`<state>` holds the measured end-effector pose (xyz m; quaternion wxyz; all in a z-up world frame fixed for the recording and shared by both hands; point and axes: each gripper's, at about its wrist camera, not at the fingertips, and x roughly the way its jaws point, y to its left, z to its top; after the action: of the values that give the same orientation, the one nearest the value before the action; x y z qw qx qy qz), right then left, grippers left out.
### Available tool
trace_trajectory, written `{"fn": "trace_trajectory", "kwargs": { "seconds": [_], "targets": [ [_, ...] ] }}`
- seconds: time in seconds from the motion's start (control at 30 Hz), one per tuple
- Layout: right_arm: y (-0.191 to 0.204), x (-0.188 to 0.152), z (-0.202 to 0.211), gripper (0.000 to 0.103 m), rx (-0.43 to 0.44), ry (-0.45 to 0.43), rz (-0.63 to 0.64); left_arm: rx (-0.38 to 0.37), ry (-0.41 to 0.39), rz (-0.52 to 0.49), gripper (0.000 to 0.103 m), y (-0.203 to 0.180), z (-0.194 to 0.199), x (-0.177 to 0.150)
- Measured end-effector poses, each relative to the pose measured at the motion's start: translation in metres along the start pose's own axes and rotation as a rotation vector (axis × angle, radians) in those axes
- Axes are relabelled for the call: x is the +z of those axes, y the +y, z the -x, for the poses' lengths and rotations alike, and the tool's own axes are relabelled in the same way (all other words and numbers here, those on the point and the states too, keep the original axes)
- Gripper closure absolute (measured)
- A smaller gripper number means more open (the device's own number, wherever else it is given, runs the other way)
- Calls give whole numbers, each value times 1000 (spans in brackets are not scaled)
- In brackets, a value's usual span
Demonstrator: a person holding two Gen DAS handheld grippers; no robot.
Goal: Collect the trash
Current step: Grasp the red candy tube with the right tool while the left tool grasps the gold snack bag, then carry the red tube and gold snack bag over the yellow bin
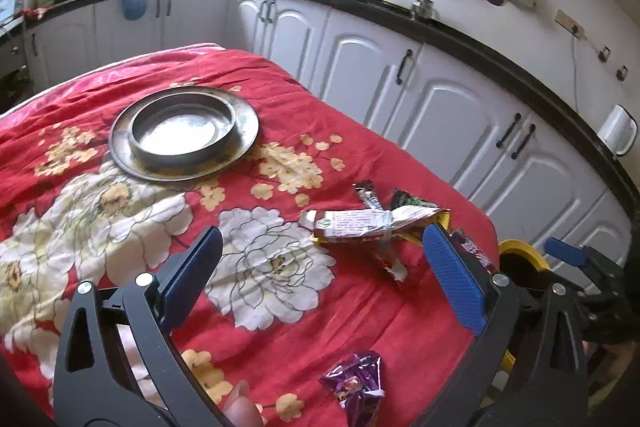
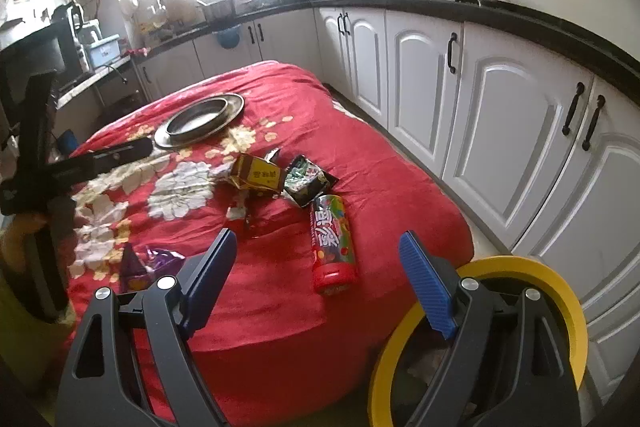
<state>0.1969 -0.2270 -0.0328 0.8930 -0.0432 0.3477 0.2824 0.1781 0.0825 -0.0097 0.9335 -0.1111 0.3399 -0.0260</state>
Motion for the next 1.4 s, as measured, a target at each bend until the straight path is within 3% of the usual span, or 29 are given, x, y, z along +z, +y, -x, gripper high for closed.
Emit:
{"fn": "trace_trajectory", "kwargs": {
  "seconds": [0.27,0.33,0.6,0.77,0.9,1.0,1.07,1.4],
  "targets": [
    [-8,-1,-51,23,0,94,12,-56,51,-211,11,-35,-21,6],
    [-9,-2,-61,31,9,114,4,-54,72,-287,11,-45,-31,7],
    [-16,-4,-86,44,40,160,-7,-60,166,-533,11,-74,-71,5],
    [-20,-6,-95,55,44,180,-3,-58,201,-591,11,-82,-89,2],
    [-25,-8,-95,71,57,177,-12,-47,213,-638,11,-90,-101,0],
    [-26,-8,-92,71,68,170,-19,-43,221,-669,11,-95,-106,-3],
    [-25,-9,-89,71,76,166,-16,-26,231,-692,15,-98,-110,-7],
    [-29,-11,-68,71,112,146,-59,-7,235,-670,59,-97,-115,-10]
  ]
}}
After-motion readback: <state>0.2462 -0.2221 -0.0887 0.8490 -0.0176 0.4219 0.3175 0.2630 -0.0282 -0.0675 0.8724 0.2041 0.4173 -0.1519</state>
